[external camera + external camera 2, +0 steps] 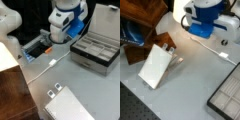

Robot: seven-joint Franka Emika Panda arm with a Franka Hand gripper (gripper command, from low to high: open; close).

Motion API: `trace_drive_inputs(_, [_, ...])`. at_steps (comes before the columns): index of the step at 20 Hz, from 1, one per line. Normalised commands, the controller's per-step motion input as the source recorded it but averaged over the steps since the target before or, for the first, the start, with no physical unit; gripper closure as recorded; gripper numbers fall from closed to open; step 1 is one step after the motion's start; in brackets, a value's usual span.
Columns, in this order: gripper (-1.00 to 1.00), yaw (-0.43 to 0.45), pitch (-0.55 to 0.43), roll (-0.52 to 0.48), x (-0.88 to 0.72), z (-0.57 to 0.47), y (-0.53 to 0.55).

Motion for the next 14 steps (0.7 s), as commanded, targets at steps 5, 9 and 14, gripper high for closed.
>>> trace_drive_inputs(5, [-1.00, -0.080, -0.069, -0.263, 0.06, -0.08, -0.18])
trace_drive_inputs(9, [-1.00, 0.007, -0.044, -0.197, 0.06, -0.01, -0.18])
trace_drive_inputs(14, [-1.00, 0.079, -0.071, -0.137, 0.06, -0.08, -0.21])
